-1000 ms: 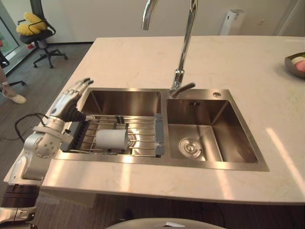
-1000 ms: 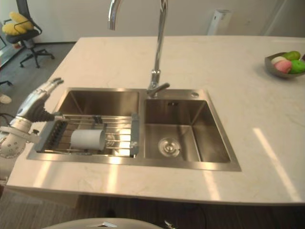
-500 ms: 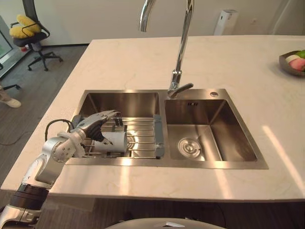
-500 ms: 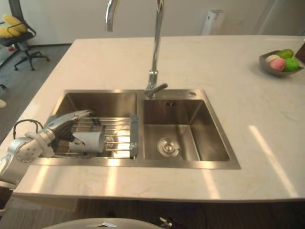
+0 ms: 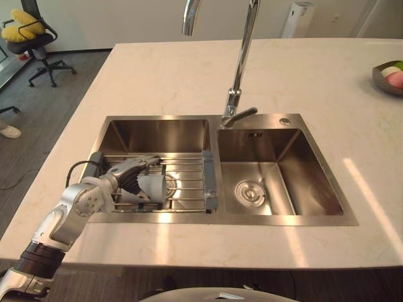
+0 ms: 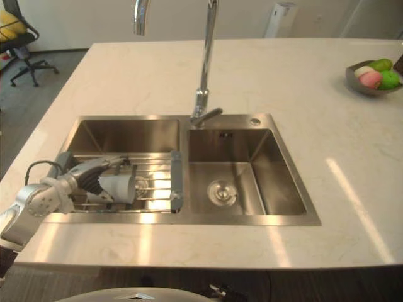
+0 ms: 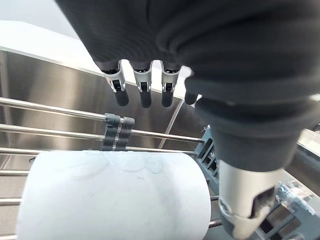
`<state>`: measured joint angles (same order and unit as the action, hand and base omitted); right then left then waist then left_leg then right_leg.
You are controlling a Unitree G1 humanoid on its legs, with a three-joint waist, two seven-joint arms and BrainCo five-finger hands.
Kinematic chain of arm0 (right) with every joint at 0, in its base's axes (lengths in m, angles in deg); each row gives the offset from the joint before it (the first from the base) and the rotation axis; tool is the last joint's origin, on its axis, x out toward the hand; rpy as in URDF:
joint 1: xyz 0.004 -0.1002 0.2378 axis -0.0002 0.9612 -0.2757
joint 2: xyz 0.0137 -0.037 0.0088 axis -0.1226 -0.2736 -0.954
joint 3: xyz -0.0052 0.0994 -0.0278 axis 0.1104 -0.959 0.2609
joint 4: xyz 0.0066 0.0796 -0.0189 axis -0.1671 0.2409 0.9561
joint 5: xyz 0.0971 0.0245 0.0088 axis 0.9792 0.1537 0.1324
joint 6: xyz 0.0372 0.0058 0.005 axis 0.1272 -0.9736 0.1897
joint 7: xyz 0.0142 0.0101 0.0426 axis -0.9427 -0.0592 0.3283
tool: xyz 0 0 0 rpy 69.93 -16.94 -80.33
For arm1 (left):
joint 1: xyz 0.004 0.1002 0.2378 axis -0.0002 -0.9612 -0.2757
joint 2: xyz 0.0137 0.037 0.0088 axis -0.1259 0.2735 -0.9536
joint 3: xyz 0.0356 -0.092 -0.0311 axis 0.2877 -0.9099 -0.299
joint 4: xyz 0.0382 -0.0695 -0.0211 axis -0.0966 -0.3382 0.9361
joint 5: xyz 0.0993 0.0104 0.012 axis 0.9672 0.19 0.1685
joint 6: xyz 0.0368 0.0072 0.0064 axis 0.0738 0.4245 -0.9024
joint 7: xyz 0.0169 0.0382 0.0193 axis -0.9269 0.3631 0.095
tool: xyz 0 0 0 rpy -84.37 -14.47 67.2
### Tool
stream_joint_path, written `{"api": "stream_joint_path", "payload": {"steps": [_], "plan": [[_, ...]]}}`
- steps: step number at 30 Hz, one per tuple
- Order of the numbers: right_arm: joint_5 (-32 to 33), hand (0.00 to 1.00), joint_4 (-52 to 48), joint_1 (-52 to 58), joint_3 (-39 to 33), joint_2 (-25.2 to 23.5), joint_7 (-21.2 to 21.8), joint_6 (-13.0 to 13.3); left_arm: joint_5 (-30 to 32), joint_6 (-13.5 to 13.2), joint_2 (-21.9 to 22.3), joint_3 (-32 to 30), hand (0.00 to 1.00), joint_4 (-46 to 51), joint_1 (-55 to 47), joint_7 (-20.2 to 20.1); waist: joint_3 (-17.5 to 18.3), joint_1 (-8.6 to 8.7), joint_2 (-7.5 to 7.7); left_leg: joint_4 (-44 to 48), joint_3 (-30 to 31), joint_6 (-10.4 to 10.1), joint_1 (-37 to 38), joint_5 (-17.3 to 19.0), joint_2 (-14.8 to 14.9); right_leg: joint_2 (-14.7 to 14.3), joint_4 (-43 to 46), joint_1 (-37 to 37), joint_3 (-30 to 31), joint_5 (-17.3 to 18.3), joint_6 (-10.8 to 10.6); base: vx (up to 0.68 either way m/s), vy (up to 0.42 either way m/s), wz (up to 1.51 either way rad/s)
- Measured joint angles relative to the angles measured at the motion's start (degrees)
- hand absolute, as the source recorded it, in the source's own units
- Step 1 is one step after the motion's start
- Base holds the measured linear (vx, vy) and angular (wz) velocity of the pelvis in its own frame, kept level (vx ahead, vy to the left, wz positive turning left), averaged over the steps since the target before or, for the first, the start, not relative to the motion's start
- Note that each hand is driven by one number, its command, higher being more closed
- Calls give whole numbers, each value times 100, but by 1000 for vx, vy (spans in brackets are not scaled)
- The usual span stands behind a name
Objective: Walk over to the sink, pick up the cup, carry it to the dishwasher, place the cup inside the dishwasher, then close the dishwasher door
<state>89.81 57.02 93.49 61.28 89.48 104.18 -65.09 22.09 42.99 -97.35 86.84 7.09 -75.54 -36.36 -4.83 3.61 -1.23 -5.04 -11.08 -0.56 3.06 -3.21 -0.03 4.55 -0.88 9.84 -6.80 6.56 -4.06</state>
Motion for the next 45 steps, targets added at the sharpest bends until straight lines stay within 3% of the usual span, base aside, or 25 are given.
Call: {"api": "stream_joint_path", "payload": {"steps": [15,23,31,35,45], "plan": [[-1,0,-9,-102,125,2,-13,-5,211,155,107,373,0,-47,-242,15,-116,39,42,0,-9,19,-1,37,-27,27,-5,-5,3,12,-19,0,0,0],[-3,0,-12,-182,281,15,-14,-20,427,284,108,481,0,-127,-245,101,-118,148,31,0,-20,18,5,37,-26,26,4,-3,3,12,-21,0,0,0],[-3,0,-28,-247,462,63,-80,-66,532,594,301,691,0,-257,-111,-272,-110,263,14,0,-23,18,5,37,-29,29,-2,-3,4,13,-23,0,0,0],[-2,0,-28,-277,461,69,-78,-151,398,940,292,780,0,-300,112,-689,-113,313,-10,0,-49,17,12,37,-26,29,1,-6,23,12,-22,0,0,0],[-1,0,-23,-270,341,108,-77,-172,178,923,143,779,0,-501,283,-682,-98,332,-140,0,-89,16,26,38,-14,24,4,-8,54,8,-17,0,0,-1]]}}
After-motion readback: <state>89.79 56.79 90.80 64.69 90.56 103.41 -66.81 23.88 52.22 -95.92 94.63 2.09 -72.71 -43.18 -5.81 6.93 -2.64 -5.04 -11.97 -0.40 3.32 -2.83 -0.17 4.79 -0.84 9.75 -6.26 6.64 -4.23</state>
